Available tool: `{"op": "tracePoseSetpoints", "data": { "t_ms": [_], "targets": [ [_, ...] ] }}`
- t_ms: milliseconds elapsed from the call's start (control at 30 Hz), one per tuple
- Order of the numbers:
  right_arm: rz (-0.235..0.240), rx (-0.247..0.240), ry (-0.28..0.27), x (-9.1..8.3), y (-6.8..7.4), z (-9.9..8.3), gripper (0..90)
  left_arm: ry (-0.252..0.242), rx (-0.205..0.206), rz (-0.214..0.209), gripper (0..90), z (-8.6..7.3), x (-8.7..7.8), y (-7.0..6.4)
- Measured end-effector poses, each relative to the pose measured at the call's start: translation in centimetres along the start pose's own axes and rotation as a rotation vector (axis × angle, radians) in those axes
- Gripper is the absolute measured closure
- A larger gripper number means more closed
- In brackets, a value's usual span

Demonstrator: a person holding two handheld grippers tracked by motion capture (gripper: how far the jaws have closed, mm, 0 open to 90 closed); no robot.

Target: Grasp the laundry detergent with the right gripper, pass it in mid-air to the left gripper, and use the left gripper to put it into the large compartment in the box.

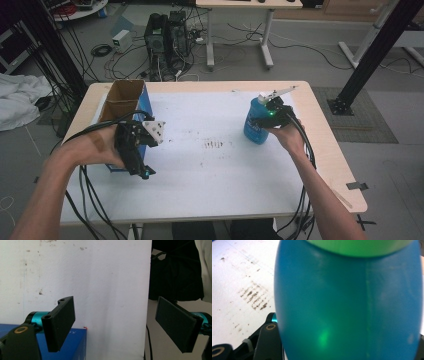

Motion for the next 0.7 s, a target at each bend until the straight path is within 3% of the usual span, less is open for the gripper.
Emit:
{"op": "tracePoseSetpoints", "data": {
  "t_ms": [300, 500, 700],
  "targets": [
    [0.006, 0.020, -0.023, -0.1, -0.1, -0.2, 44.2, -0.009, 0.002, 0.010, 16.4, 0.4, -0.4, 0.1],
    [0.016, -0.002, -0.031, -0.1, 0.0, -0.2, 45.9, -0.021, 0.010, 0.014, 16.4, 1.2, -1.0, 0.4],
    [0.117, -0.072, -0.059, -1.4, 1.3, 1.4, 46.0, -0.062, 0.023, 0.030, 16.4, 3.4, -2.6, 1.4]
  ]
}}
Point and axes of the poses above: each handheld gripper's, and its own axes: x roughly forward along the jaws, z roughly out of its top, y roughly to its left, the point moved 2 cm from there along x, roughly forward along the jaws, and after that the axes turned 11 degrees about -y, right-handed, at the moved point
